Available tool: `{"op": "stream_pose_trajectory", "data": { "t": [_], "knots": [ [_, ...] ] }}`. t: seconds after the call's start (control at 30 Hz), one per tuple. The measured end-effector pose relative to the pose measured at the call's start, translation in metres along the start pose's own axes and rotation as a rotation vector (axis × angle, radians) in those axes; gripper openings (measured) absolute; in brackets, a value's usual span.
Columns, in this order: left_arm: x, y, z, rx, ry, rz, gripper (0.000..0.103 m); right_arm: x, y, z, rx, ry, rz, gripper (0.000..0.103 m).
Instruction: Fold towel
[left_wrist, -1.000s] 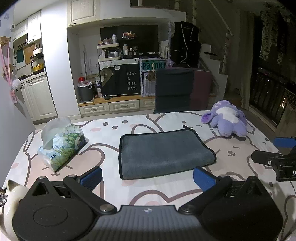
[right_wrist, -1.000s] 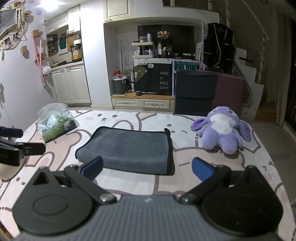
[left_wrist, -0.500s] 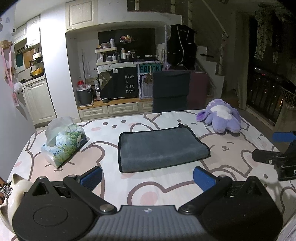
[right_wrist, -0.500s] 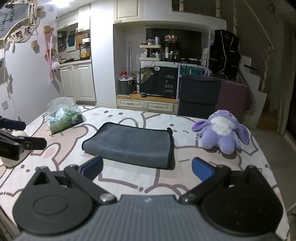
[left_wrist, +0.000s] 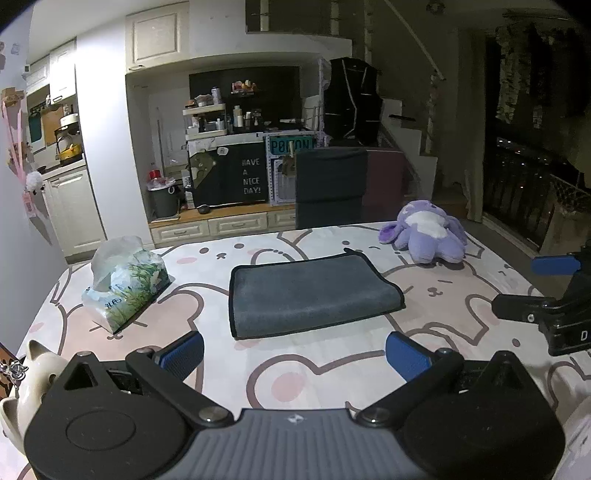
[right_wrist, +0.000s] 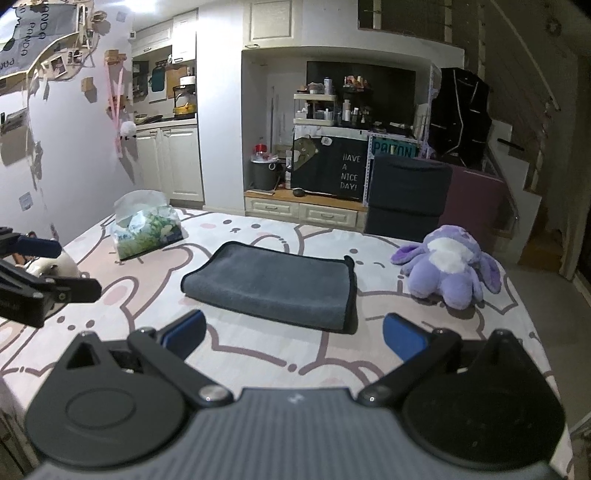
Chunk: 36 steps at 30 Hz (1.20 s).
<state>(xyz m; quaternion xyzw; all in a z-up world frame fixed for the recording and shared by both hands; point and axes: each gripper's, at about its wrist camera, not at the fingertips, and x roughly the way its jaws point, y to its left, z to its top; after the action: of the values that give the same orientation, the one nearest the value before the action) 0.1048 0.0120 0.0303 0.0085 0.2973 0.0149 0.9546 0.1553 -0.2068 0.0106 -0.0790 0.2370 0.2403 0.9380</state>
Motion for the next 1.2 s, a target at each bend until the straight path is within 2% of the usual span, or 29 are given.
{"op": "stream_pose_trajectory", "data": {
  "t": [0.23,0.5,0.87,1.2],
  "knots": [
    [-0.010,-0.001,-0.008,0.011,-0.009,-0.011,0.103,-0.010,0.002,-0.009,0.027,0.026,0.014,0.103],
    [-0.020,-0.003,-0.022,0.028,0.012,-0.018,0.103,-0.025,0.008,-0.019,0.013,0.015,0.009,0.103],
    [-0.035,-0.002,-0.038,0.005,0.020,-0.068,0.103,-0.042,0.011,-0.033,0.039,0.029,0.031,0.103],
    [-0.042,-0.003,-0.048,0.001,0.021,-0.056,0.103,-0.056,0.017,-0.046,0.024,0.026,0.017,0.103]
  ]
}}
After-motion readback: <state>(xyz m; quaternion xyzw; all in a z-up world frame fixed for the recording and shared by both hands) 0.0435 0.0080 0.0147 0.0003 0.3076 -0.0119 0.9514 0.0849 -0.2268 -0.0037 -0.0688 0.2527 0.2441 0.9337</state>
